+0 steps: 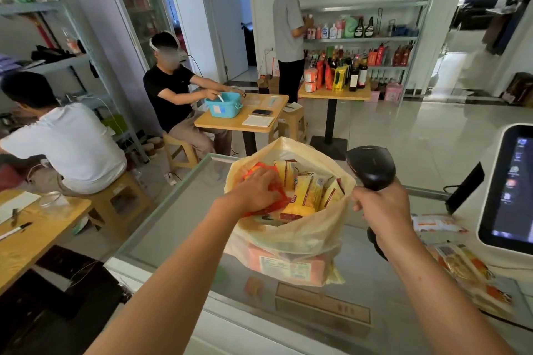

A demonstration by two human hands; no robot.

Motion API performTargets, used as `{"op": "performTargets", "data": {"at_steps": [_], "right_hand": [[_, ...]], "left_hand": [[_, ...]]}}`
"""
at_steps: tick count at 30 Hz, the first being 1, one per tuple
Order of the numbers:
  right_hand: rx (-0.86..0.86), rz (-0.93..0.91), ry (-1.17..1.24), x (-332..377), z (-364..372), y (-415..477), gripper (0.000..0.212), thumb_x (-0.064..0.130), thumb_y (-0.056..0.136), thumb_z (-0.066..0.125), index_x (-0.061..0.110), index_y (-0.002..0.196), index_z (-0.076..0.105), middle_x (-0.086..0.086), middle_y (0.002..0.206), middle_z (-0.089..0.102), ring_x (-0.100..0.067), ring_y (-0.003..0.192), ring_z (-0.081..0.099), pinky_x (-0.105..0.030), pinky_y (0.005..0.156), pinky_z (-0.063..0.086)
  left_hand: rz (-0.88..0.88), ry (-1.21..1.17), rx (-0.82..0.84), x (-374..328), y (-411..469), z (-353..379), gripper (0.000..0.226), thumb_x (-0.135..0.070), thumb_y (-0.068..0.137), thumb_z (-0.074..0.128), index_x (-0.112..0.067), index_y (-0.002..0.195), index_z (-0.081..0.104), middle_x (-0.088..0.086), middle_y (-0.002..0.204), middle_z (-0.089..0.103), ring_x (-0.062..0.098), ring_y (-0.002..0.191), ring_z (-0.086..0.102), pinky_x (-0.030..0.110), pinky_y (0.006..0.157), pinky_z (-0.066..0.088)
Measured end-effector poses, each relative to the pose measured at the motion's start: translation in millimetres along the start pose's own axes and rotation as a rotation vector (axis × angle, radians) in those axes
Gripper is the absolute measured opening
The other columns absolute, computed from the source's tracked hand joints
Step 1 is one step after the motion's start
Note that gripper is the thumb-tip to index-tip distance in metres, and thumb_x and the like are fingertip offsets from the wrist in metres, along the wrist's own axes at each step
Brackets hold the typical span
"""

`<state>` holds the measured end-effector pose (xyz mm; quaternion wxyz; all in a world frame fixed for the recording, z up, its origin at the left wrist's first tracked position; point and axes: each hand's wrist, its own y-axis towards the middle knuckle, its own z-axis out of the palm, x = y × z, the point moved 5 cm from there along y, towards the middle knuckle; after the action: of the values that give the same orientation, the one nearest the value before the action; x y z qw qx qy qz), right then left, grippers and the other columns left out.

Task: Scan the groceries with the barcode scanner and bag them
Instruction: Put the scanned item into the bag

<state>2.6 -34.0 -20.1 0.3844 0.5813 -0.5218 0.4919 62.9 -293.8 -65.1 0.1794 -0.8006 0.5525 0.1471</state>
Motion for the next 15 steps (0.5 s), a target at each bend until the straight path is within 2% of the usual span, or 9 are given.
{"op": "performTargets", "data": {"at_steps": [2, 4, 6, 7, 9, 11, 12, 15], "right_hand": [[0.007, -0.008, 0.002, -1, -2, 2, 0.018, 0.002, 0.075, 0.066, 0.015, 0.087, 0.062, -0.007, 0.070, 0.062, -0.019, 0.064, 0.058, -0.028, 0.057, 0.041], [0.023, -0.013, -0.005, -3, 0, 3, 0.016, 0.004, 0.076, 0.068, 0.016, 0.086, 0.063, -0.009, 0.070, 0.064, -0.022, 0.066, 0.061, -0.032, 0.061, 0.048], [0.037, -0.030, -0.001, -6, 3, 3, 0.013, 0.010, 0.079, 0.071, 0.017, 0.089, 0.064, -0.010, 0.071, 0.067, -0.021, 0.065, 0.063, -0.032, 0.059, 0.048], [0.040, -0.042, 0.002, -7, 5, 4, 0.013, 0.016, 0.081, 0.073, 0.017, 0.091, 0.064, -0.009, 0.070, 0.067, -0.020, 0.063, 0.064, -0.030, 0.057, 0.047], [0.041, -0.061, 0.001, -7, 7, 6, 0.018, 0.025, 0.082, 0.075, 0.018, 0.094, 0.064, -0.005, 0.072, 0.068, -0.017, 0.060, 0.064, -0.026, 0.052, 0.045], [0.051, -0.059, -0.008, -6, 10, 9, 0.023, 0.030, 0.081, 0.076, 0.021, 0.098, 0.063, -0.002, 0.078, 0.068, -0.016, 0.065, 0.065, -0.023, 0.050, 0.044], [0.056, -0.052, -0.018, -6, 10, 10, 0.023, 0.030, 0.080, 0.076, 0.024, 0.099, 0.063, -0.002, 0.080, 0.068, -0.017, 0.068, 0.065, -0.024, 0.052, 0.046], [0.056, -0.028, -0.082, -10, 9, 14, 0.021, 0.022, 0.075, 0.073, 0.025, 0.094, 0.064, -0.003, 0.078, 0.069, -0.025, 0.076, 0.068, -0.030, 0.064, 0.049]], "left_hand": [[0.026, -0.065, 0.004, 7, -6, -3, 0.038, -0.036, 0.092, 0.060, -0.033, 0.129, 0.052, -0.009, 0.143, 0.043, 0.021, 0.138, 0.034, 0.049, 0.121, 0.016], [0.041, -0.108, 0.006, 8, -9, -4, 0.038, -0.030, 0.094, 0.058, -0.035, 0.131, 0.050, -0.008, 0.146, 0.041, 0.021, 0.141, 0.031, 0.050, 0.122, 0.011], [0.032, -0.116, 0.008, 1, -10, -5, 0.038, -0.026, 0.096, 0.056, -0.035, 0.132, 0.049, -0.006, 0.147, 0.040, 0.022, 0.140, 0.032, 0.046, 0.122, 0.015], [0.027, -0.135, 0.006, -4, -11, -6, 0.035, -0.023, 0.097, 0.055, -0.035, 0.130, 0.051, -0.006, 0.141, 0.044, 0.021, 0.135, 0.038, 0.041, 0.118, 0.024], [0.054, -0.165, -0.009, -22, -15, -11, 0.028, -0.022, 0.098, 0.054, -0.036, 0.122, 0.055, -0.008, 0.123, 0.051, 0.017, 0.117, 0.051, 0.029, 0.101, 0.038], [0.121, -0.166, -0.015, -46, -22, -15, 0.024, -0.026, 0.099, 0.053, -0.039, 0.119, 0.057, -0.011, 0.110, 0.057, 0.010, 0.100, 0.056, 0.023, 0.086, 0.042], [0.157, -0.166, -0.022, -58, -24, -16, 0.023, -0.027, 0.100, 0.052, -0.041, 0.117, 0.057, -0.012, 0.112, 0.060, 0.008, 0.099, 0.056, 0.022, 0.086, 0.042], [0.250, -0.193, -0.071, -92, -30, -20, 0.026, -0.023, 0.101, 0.050, -0.037, 0.119, 0.062, -0.011, 0.134, 0.058, 0.011, 0.119, 0.053, 0.027, 0.101, 0.041]]}}
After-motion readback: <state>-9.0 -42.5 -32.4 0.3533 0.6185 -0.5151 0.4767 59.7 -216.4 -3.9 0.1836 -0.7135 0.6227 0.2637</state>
